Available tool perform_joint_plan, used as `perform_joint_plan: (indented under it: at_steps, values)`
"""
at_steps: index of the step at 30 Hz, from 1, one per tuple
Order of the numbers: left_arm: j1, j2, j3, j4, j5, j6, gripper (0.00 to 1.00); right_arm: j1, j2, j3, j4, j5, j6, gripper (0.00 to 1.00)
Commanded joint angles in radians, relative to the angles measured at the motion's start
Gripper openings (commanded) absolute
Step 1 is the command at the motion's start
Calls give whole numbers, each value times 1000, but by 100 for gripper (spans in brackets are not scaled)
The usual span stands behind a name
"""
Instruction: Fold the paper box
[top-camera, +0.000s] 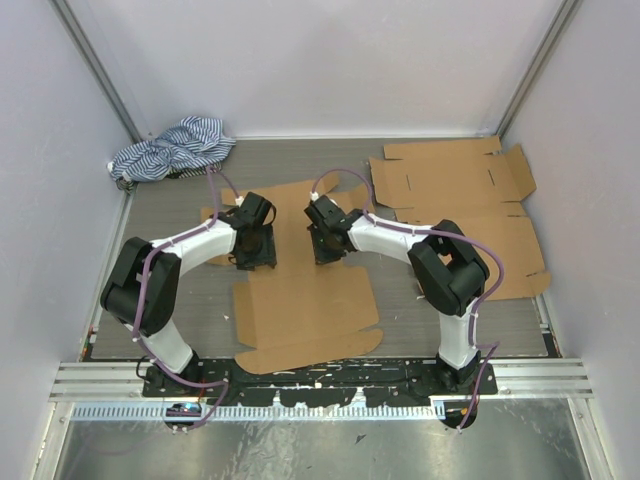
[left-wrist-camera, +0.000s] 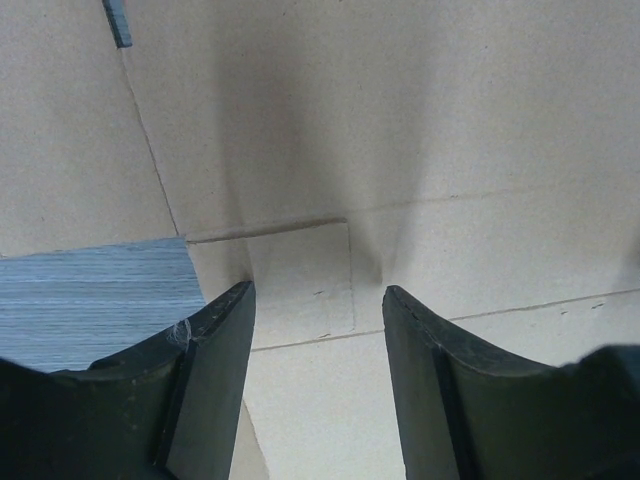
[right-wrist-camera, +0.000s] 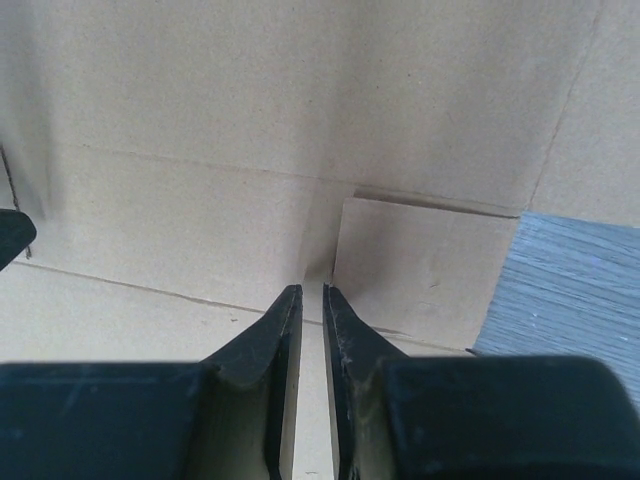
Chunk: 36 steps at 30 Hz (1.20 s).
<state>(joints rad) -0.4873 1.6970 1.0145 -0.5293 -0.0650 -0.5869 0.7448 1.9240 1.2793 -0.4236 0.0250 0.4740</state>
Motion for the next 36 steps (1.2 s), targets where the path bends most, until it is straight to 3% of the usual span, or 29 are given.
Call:
perform_joint_plan:
  at_steps: [1,7,13,17,23,29,36]
  values:
    - [-2,4,-5,-46,-6,52,61,1,-93,86,-47,50,-30,21]
    - [-1,-102,51,-69,-68,73,69,-45,-102,249,-120,103,-81,26]
    - [26,-117,191,-132,-163,110,77,-160,-53,397,-136,69,-122,47]
    - [112,-85,274,-138,-168,98,79,-232,21,493,-131,36,-164,52]
    - [301,-20,329,-46,-44,21,79,-312,146,575,-24,-29,-198,63]
    - [348,131,452,-33,-36,35,79,-346,338,749,19,-110,-206,64]
    - [360,287,594,-57,-55,60,78,-363,451,855,23,-110,-193,64]
